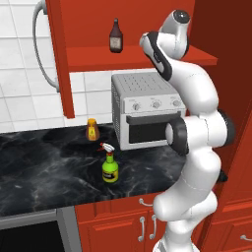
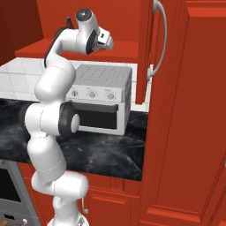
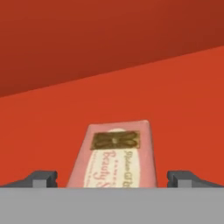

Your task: Pick the bar soap and spray from the cabinet and place them on the counter.

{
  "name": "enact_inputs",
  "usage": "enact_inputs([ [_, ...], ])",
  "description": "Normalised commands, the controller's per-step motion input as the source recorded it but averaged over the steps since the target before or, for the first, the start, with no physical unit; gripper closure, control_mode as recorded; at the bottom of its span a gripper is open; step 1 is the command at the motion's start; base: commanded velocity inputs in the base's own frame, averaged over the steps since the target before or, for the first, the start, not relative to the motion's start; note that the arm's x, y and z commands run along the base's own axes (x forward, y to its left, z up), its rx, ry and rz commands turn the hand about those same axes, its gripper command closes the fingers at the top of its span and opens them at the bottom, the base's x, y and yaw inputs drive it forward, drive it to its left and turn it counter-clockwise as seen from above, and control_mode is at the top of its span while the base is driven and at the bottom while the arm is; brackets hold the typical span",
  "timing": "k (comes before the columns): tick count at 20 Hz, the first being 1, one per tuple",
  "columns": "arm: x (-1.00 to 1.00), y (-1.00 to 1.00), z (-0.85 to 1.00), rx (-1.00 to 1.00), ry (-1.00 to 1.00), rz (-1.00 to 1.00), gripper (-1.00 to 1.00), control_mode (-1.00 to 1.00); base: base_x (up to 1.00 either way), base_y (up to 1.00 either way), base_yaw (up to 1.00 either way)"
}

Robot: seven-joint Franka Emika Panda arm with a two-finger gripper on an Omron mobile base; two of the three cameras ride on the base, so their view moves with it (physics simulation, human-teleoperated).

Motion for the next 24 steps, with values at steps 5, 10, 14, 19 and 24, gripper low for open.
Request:
enact_inputs([
  [5, 0.04, 0.0, -0.25, -0.05, 0.11, 0.0, 1.0, -1.0, 0.0, 0.0, 0.0],
  [10, -0.01, 0.0, -0.28, -0.03, 0.03, 0.0, 1.0, -1.0, 0.0, 0.0, 0.0],
  [14, -0.21, 0.0, -0.45, -0.01, 0.0, 0.0, 1.0, -1.0, 0.0, 0.0, 0.0],
  [19, -0.44, -0.01, -0.42, -0.01, -0.01, 0.01, 1.0, -1.0, 0.0, 0.0, 0.0],
  [24, -0.59, 0.0, -0.45, -0.01, -0.04, 0.02, 1.0, -1.0, 0.0, 0.0, 0.0],
])
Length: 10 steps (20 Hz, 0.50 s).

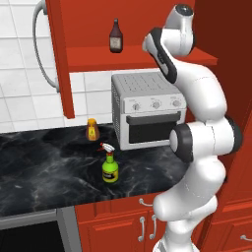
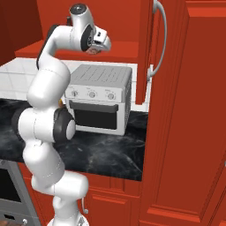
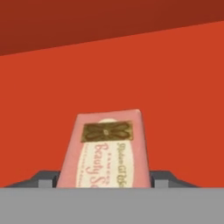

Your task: Pick the bar soap and spray from the cabinet and place them on the counter.

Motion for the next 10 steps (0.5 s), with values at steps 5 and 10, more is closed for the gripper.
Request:
enact_inputs([
  [5, -0.69, -0.05, -0.39, 0.0, -0.1, 0.03, 1.0, -1.0, 0.0, 0.0, 0.0],
  [10, -0.72, -0.15, -0.23, -0.02, -0.02, 0.01, 1.0, -1.0, 0.0, 0.0, 0.0],
])
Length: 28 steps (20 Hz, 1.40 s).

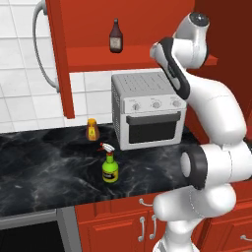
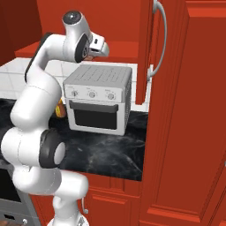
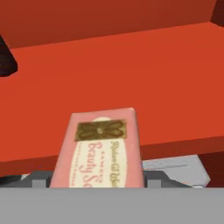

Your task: Pick the bar soap and spray from the cabinet and place them on the counter.

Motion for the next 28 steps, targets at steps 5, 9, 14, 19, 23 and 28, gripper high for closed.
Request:
enact_inputs([
  [5, -0.66, -0.13, -0.16, -0.06, 0.0, 0.0, 1.0, -1.0, 0.0, 0.0, 0.0],
  [9, -0.61, -0.1, -0.17, -0.05, 0.0, 0.0, 1.0, -1.0, 0.0, 0.0, 0.0],
  [14, -0.52, -0.05, -0.32, -0.01, 0.0, 0.03, 1.0, -1.0, 0.0, 0.0, 0.0],
  [19, -0.42, -0.05, -0.37, 0.0, 0.0, 0.04, 1.0, -1.0, 0.0, 0.0, 0.0],
  [23, -0.29, -0.04, -0.32, 0.0, 0.0, 0.03, 1.0, -1.0, 0.0, 0.0, 0.0],
  [28, -0.25, -0.04, -0.31, 0.0, 0.02, 0.03, 1.0, -1.0, 0.0, 0.0, 0.0],
])
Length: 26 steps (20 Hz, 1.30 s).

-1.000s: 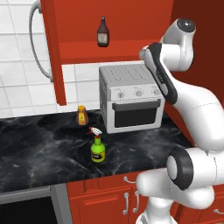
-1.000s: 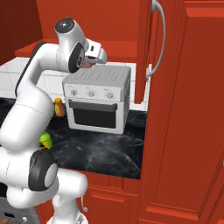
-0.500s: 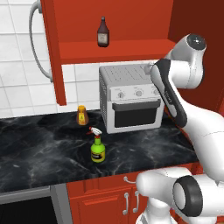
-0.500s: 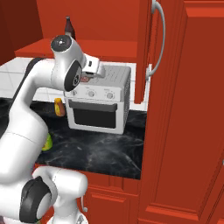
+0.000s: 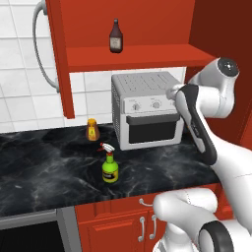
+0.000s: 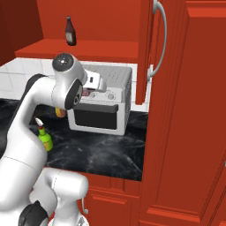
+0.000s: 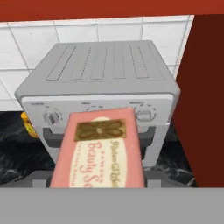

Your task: Pick the bar soap and spray from the cabinet and place them on the counter.

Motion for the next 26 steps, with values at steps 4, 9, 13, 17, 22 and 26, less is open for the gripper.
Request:
enact_inputs([
  [4, -0.18, -0.03, -0.34, 0.0, 0.05, 0.03, 1.0, -1.0, 0.0, 0.0, 0.0],
  [9, -0.11, -0.05, -0.35, 0.0, 0.03, 0.04, 1.0, -1.0, 0.0, 0.0, 0.0],
  [13, -0.08, -0.03, -0.36, 0.0, 0.07, 0.02, 1.0, -1.0, 0.0, 0.0, 0.0],
  [17, -0.05, -0.02, -0.28, -0.01, 0.07, 0.02, 1.0, -1.0, 0.0, 0.0, 0.0],
  [22, -0.05, -0.07, -0.26, 0.0, 0.08, 0.02, 1.0, -1.0, 0.0, 0.0, 0.0],
  [26, -0.06, -0.09, -0.25, 0.0, 0.08, 0.02, 1.0, -1.0, 0.0, 0.0, 0.0],
])
